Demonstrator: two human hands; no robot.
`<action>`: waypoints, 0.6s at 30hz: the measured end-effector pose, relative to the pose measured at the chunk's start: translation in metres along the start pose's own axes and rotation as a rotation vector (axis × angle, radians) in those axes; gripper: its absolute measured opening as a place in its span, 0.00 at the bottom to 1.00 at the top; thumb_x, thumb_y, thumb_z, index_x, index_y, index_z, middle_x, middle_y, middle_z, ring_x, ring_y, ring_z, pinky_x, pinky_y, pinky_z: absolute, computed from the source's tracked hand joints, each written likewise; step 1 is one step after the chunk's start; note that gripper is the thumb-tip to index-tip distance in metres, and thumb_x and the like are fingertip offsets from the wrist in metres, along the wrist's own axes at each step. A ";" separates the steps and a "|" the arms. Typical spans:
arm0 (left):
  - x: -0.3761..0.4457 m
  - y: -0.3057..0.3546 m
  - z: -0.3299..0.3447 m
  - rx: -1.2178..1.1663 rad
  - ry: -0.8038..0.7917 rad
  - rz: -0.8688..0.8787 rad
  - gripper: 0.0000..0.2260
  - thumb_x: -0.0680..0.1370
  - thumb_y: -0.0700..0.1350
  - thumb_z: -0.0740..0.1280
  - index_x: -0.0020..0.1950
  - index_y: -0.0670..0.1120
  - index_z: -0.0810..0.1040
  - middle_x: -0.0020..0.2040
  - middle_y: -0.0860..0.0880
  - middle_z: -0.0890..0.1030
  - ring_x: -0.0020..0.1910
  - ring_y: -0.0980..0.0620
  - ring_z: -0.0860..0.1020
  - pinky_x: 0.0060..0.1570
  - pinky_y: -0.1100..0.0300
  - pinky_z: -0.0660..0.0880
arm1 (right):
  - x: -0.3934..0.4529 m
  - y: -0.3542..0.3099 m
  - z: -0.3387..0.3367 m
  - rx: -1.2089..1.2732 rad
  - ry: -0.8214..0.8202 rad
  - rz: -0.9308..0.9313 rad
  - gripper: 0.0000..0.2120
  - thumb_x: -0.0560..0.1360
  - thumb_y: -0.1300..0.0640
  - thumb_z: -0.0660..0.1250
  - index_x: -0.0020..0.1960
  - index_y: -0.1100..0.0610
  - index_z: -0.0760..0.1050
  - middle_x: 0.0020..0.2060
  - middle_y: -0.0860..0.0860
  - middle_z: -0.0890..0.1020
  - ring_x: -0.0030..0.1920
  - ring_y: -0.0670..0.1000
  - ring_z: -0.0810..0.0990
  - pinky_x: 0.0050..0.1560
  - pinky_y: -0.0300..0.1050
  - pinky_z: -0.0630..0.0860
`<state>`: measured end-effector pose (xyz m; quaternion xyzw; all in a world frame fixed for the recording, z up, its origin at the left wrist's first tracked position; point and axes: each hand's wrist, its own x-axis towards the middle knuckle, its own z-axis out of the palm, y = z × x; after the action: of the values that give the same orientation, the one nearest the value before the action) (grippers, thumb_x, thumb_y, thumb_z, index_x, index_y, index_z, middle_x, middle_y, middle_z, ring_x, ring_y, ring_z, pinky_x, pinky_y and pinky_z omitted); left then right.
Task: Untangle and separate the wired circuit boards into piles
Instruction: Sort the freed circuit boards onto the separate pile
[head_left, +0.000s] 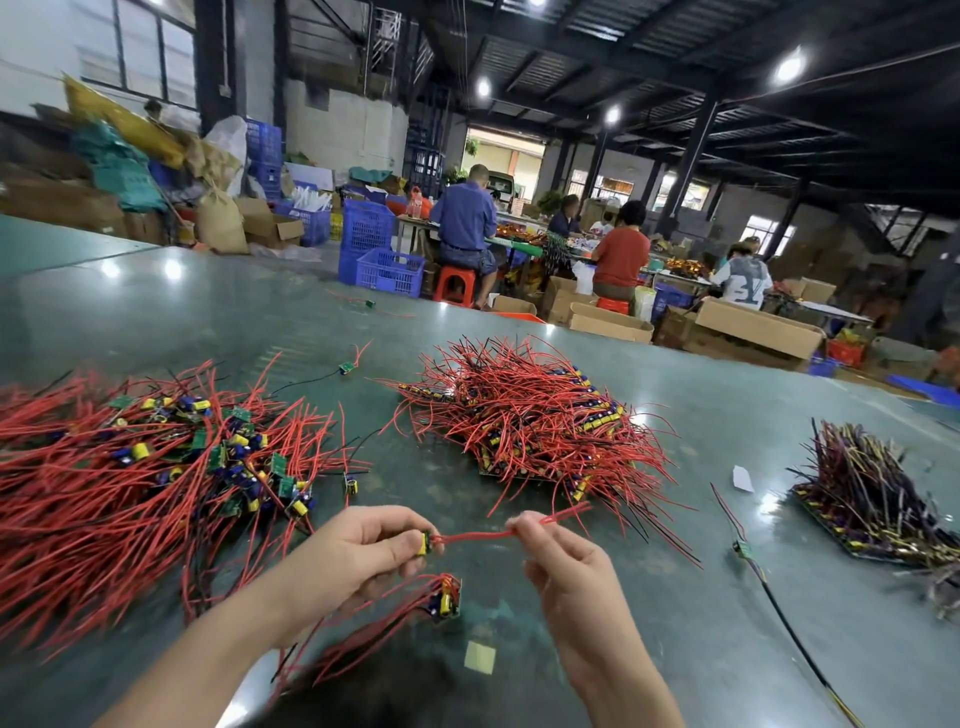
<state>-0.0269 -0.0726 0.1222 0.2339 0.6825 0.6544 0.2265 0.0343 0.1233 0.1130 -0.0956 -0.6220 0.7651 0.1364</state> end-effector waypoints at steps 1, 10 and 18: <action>0.001 0.000 -0.001 0.013 0.011 -0.005 0.07 0.79 0.38 0.61 0.49 0.39 0.78 0.29 0.53 0.74 0.21 0.60 0.62 0.18 0.71 0.57 | 0.002 0.000 -0.002 0.042 0.059 0.014 0.12 0.58 0.50 0.72 0.36 0.58 0.84 0.33 0.43 0.79 0.34 0.42 0.69 0.41 0.38 0.64; 0.001 -0.003 -0.007 -0.017 -0.043 -0.060 0.06 0.78 0.41 0.63 0.45 0.42 0.79 0.30 0.51 0.73 0.21 0.59 0.60 0.18 0.70 0.54 | 0.008 -0.005 -0.014 0.215 0.238 0.030 0.08 0.63 0.54 0.70 0.36 0.59 0.84 0.29 0.46 0.74 0.30 0.44 0.65 0.36 0.39 0.62; 0.003 -0.005 -0.001 -0.229 -0.104 -0.043 0.06 0.70 0.41 0.70 0.45 0.40 0.81 0.38 0.41 0.82 0.26 0.55 0.72 0.23 0.67 0.65 | 0.008 -0.009 -0.009 0.238 0.209 0.000 0.14 0.65 0.49 0.67 0.45 0.53 0.85 0.42 0.44 0.81 0.35 0.44 0.68 0.38 0.39 0.65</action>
<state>-0.0297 -0.0712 0.1175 0.2256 0.5953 0.7101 0.3010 0.0309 0.1359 0.1198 -0.1578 -0.5094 0.8193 0.2107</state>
